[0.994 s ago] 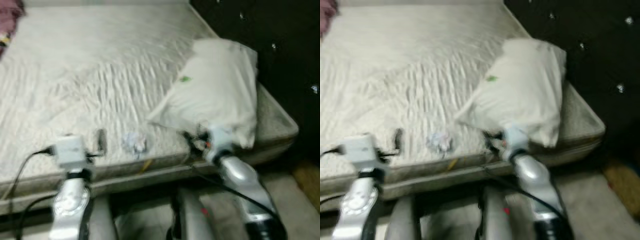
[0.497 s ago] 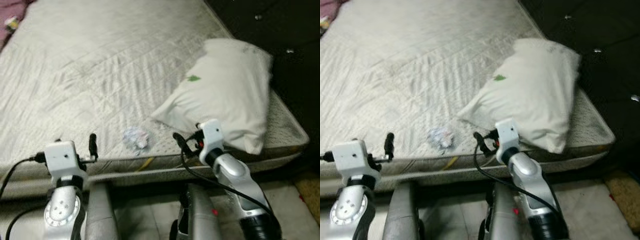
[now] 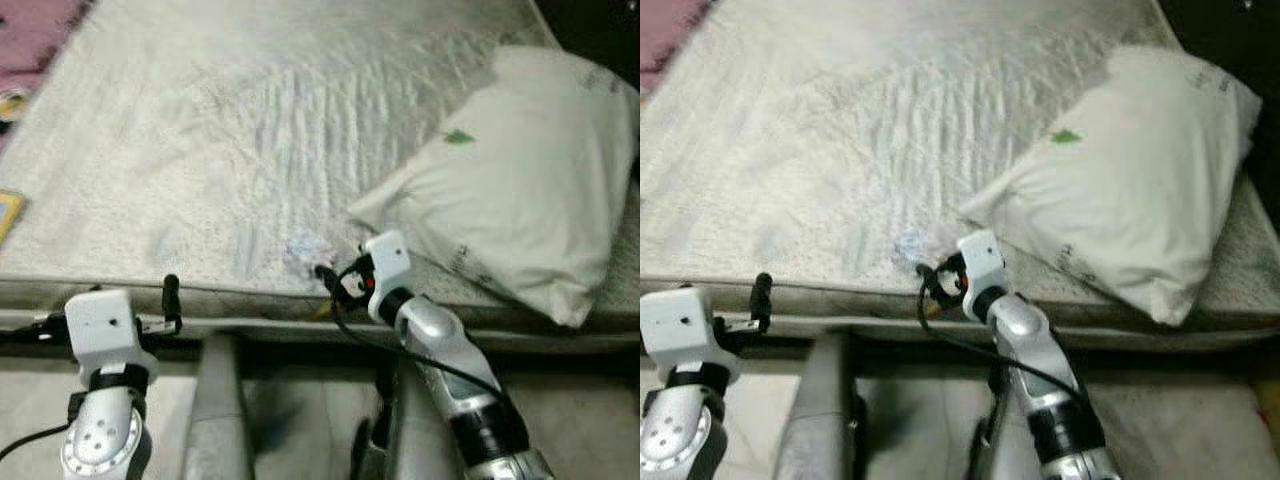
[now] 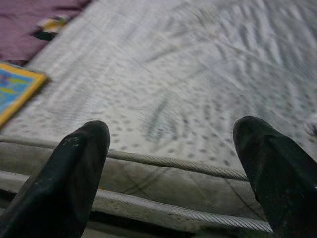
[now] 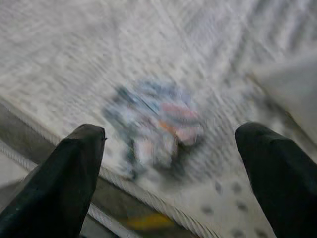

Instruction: Clean up the room

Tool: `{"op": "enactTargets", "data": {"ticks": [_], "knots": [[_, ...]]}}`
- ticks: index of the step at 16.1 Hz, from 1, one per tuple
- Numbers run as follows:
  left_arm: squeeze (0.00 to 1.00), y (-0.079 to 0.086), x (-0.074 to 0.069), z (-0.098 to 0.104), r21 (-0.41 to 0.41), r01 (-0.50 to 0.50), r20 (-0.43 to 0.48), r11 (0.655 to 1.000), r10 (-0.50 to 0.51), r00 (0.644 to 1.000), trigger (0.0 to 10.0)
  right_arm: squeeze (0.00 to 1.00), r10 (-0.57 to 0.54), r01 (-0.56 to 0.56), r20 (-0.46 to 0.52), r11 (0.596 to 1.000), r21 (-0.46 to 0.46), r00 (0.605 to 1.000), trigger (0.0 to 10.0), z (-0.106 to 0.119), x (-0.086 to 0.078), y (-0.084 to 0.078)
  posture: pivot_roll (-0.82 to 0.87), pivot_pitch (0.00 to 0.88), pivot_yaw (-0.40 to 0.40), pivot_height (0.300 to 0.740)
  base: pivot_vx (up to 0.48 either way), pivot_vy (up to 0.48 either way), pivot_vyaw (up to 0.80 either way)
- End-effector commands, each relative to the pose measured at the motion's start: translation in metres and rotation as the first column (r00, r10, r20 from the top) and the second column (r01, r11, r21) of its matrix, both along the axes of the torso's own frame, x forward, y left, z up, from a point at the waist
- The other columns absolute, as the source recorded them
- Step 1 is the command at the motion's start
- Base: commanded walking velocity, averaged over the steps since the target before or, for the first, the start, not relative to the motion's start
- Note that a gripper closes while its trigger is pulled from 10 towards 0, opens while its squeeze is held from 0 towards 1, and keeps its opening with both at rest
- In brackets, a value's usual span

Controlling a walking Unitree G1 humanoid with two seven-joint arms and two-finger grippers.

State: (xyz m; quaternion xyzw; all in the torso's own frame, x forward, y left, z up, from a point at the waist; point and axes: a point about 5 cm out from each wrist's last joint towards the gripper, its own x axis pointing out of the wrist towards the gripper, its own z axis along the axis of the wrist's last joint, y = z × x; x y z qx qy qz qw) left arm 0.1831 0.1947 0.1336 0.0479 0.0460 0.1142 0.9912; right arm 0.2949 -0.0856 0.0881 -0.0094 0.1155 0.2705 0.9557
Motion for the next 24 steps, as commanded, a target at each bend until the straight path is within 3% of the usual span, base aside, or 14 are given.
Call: {"op": "enactTargets", "data": {"ticks": [1,3,7,10,13,19,22,23,24], "knots": [[0.0,0.002,-0.004,0.005,0.023,-0.004,-0.007,1.0,0.004,1.0,10.0,0.0,-0.01,0.01,0.005,1.0,0.007,1.0,10.0,0.0,0.008,0.003,0.08,0.316,-0.088,0.565,0.0,0.0,0.0],[0.0,0.004,-0.009,0.009,0.031,-0.016,-0.011,0.999,0.016,1.0,10.0,0.0,-0.029,0.03,0.035,0.999,-0.017,0.999,10.0,0.003,0.017,0.009,0.09,0.329,-0.09,0.565,0.0,0.0,0.3],[0.0,-0.005,-0.014,0.003,0.007,-0.013,-0.042,1.0,0.013,0.999,10.0,0.0,-0.033,0.032,0.028,0.999,0.036,0.999,10.0,0.0,0.019,0.021,0.1,0.303,-0.1,0.565,0.0,0.0,0.37],[0.0,-0.006,-0.011,0.003,0.004,-0.005,-0.048,1.0,0.005,0.999,10.0,0.0,-0.041,0.04,0.011,0.998,0.043,0.999,10.0,-0.008,0.02,0.022,0.12,0.292,-0.105,0.565,0.0,0.0,0.0],[0.0,-0.006,-0.006,0.003,0.008,0.005,-0.042,1.0,-0.005,0.999,10.0,0.0,-0.032,0.03,0.026,0.997,0.072,0.999,10.0,-0.008,0.026,0.036,0.13,0.273,-0.102,0.526,0.0,0.0,0.0],[0.0,-0.007,0.0,0.003,0.012,0.009,-0.03,1.0,-0.008,1.0,10.0,0.0,0.008,-0.019,0.089,0.992,0.123,0.996,10.0,0.005,0.034,0.061,0.14,0.263,-0.092,0.526,0.0,0.0,0.0],[0.0,-0.007,0.005,0.005,0.023,0.016,-0.017,1.0,-0.015,1.0,10.0,0.0,-0.008,0.002,0.1,0.998,0.062,0.995,10.0,0.001,0.034,0.079,0.16,0.258,-0.097,0.526,0.0,0.0,0.0],[0.0,-0.009,0.004,0.005,0.027,0.02,-0.015,0.999,-0.02,1.0,10.0,0.0,-0.016,0.015,0.103,1.0,0.011,0.995,8.7,-0.002,0.034,0.082,0.16,0.259,-0.1,0.526,0.0,0.0,0.0],[0.0,-0.009,0.003,0.005,0.027,0.021,-0.015,0.999,-0.02,1.0,10.0,0.0,-0.012,0.013,0.108,1.0,-0.004,0.994,10.0,-0.002,0.034,0.083,0.17,0.261,-0.103,0.526,0.0,0.0,0.0]]}}
